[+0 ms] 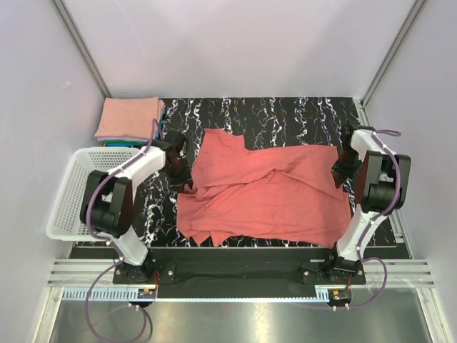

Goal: Fold and stack the t-shirts
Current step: Flatten the tshirt out

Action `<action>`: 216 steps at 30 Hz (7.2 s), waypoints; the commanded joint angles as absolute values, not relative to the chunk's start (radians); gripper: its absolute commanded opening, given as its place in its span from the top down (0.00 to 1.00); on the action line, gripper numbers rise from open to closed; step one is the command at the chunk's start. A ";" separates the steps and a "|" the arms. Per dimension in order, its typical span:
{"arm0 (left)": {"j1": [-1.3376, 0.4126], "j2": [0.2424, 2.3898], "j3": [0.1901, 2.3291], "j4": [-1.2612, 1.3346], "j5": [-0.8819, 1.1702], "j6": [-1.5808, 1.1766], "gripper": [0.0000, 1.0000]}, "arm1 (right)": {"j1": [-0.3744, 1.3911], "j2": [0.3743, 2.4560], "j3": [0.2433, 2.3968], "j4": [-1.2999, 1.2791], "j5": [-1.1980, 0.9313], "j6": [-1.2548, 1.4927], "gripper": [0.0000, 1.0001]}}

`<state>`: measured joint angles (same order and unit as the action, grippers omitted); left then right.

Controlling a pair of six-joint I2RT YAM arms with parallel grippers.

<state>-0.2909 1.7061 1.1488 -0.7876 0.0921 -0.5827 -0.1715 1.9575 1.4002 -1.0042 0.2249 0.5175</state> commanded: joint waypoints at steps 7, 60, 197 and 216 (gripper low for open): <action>-0.245 1.669 1.475 -0.855 0.126 -0.649 0.30 | -0.176 1.819 1.564 -1.064 0.176 0.548 0.60; -0.230 2.300 1.804 -0.704 0.052 -0.799 1.00 | -0.201 2.320 1.930 -0.991 0.083 0.465 0.46; -0.276 2.280 1.953 -0.718 -0.034 -0.568 1.00 | -0.213 2.407 2.190 -1.130 0.204 0.515 0.39; -0.273 2.223 1.937 -0.696 0.052 -0.614 1.00 | -0.213 2.405 2.074 -1.079 0.209 0.577 0.43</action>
